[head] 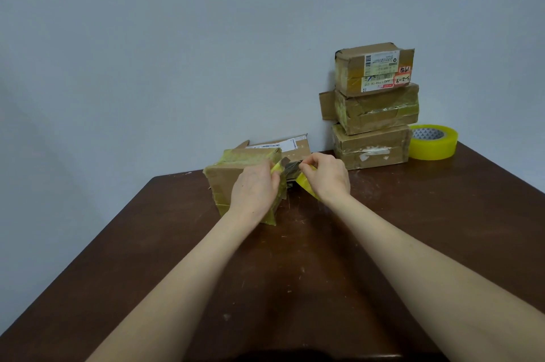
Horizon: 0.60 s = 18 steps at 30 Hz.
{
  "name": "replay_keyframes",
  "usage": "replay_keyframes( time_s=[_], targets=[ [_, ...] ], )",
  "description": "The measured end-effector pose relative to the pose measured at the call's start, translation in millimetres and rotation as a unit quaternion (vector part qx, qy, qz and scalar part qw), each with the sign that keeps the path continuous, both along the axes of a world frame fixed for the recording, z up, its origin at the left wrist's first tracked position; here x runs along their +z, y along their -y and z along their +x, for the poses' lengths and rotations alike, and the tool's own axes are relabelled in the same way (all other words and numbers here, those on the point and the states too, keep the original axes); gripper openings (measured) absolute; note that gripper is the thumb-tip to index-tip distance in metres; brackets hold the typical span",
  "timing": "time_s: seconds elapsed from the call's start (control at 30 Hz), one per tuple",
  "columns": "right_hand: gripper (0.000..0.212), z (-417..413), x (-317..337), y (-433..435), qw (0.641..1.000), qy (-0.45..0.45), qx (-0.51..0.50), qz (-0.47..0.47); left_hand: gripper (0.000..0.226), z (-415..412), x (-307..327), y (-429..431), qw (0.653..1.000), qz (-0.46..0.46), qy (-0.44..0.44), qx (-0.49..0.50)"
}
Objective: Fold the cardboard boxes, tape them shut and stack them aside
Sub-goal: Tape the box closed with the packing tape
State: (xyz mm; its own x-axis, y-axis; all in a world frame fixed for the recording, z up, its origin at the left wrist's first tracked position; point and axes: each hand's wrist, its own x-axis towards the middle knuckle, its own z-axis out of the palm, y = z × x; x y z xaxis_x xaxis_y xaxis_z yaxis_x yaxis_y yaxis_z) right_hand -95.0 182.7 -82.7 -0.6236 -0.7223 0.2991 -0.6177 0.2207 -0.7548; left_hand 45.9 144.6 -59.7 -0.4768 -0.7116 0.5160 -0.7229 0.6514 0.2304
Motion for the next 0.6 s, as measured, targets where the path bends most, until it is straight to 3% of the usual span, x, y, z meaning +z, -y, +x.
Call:
replay_keyframes(
  time_s=[0.6],
  targets=[
    [0.017,3,5,2,0.999,-0.026,0.008,0.017,0.023,-16,-1,9,0.997,-0.008,0.07,0.027]
  ],
)
